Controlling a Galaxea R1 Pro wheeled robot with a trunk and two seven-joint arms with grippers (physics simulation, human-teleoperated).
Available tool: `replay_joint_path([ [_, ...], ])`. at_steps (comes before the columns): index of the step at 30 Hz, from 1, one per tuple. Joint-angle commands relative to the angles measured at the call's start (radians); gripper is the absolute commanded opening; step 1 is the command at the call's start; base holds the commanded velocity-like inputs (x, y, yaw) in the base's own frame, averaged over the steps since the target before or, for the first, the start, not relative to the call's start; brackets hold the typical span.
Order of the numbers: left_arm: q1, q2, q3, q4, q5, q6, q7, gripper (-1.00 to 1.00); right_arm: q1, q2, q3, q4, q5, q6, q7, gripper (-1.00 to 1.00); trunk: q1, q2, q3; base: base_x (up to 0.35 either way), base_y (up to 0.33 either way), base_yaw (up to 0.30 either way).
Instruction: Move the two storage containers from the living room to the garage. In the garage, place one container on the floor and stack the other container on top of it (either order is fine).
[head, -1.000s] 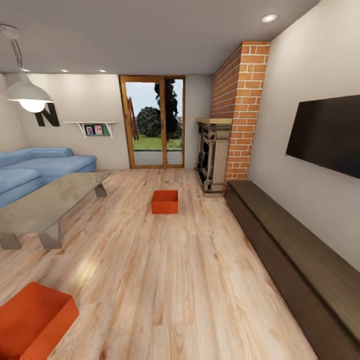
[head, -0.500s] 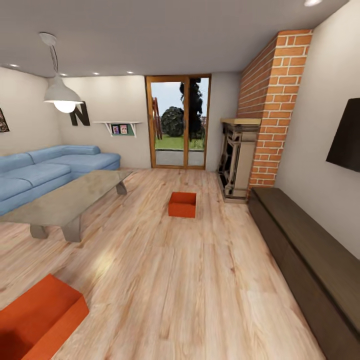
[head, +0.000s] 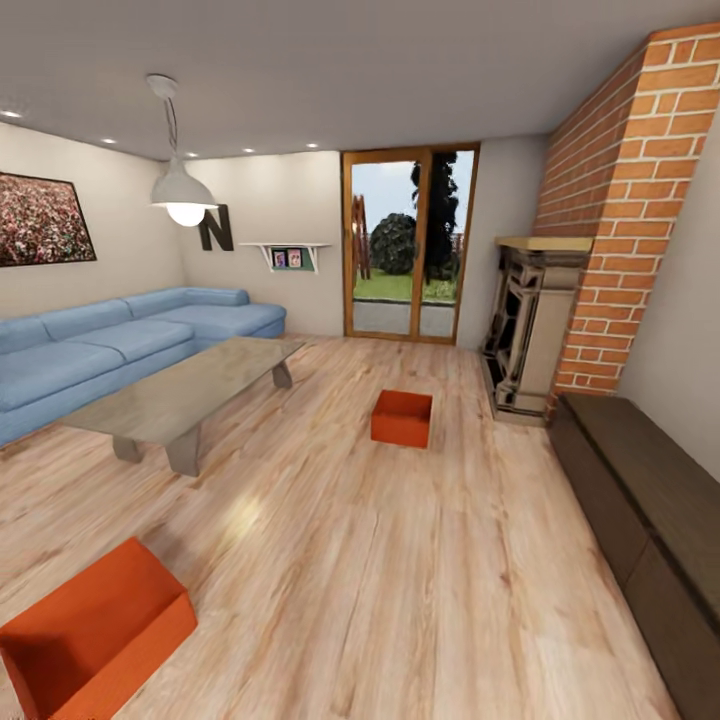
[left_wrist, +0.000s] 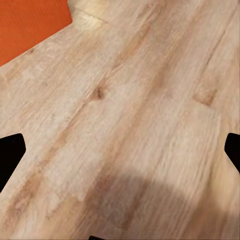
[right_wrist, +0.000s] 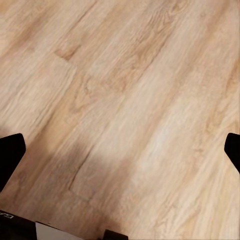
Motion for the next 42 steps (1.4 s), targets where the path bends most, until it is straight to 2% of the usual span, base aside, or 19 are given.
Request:
replay_joint_path([
  [1, -0.001, 0.000, -0.004, 0.001, 0.007, -0.003, 0.001, 1.00, 0.001, 0.000, 0.000, -0.002, 0.000, -0.001, 0.003, 1.00, 0.001, 0.000, -0.001, 0.277, -0.170, 0.299],
  [37, -0.001, 0.000, -0.004, 0.001, 0.007, -0.003, 0.001, 1.00, 0.001, 0.000, 0.000, -0.002, 0.000, -0.001, 0.003, 1.00, 0.001, 0.000, -0.001, 0.276, -0.179, 0.300],
  [42, -0.001, 0.000, -0.004, 0.002, 0.007, -0.003, 0.001, 1.00, 0.001, 0.000, 0.000, -0.002, 0.000, -0.002, 0.003, 1.00, 0.001, 0.000, -0.001, 0.055, -0.037, 0.300],
])
